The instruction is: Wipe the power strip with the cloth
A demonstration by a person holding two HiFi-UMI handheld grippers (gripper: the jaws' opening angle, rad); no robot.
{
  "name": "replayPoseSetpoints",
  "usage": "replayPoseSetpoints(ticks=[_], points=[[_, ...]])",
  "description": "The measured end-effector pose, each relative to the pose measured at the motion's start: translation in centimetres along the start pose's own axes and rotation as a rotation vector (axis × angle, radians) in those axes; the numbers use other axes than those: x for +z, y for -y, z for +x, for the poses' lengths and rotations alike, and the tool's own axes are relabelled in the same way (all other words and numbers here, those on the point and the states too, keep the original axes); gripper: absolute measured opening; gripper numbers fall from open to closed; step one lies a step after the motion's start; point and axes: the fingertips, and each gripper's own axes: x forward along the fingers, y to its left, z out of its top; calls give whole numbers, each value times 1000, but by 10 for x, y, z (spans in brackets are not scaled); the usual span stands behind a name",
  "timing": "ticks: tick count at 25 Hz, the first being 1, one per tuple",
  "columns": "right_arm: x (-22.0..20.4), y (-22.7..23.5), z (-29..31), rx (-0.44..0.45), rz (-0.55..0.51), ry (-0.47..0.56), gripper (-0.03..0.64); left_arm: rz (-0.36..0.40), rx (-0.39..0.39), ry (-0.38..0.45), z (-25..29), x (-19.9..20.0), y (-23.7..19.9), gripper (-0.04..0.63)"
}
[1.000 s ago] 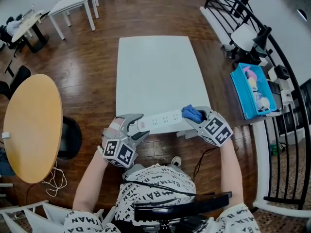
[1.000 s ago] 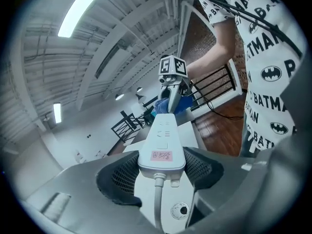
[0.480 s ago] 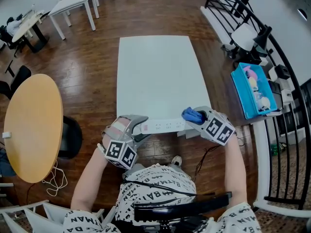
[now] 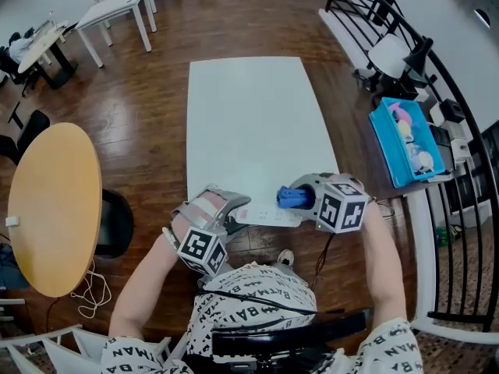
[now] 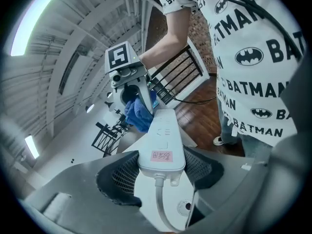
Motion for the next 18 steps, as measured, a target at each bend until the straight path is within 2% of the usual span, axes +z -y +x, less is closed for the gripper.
replayPoseSetpoints(ticks=[8, 14, 18], points=[[56, 1, 17, 37, -132, 27, 132, 33, -39, 17, 13, 17, 11, 284], [58, 3, 23, 49, -146, 5, 132, 18, -31, 9, 12, 11, 10, 284], [48, 10, 31, 52, -178, -46, 133, 22, -37, 5, 19, 2, 7, 285]])
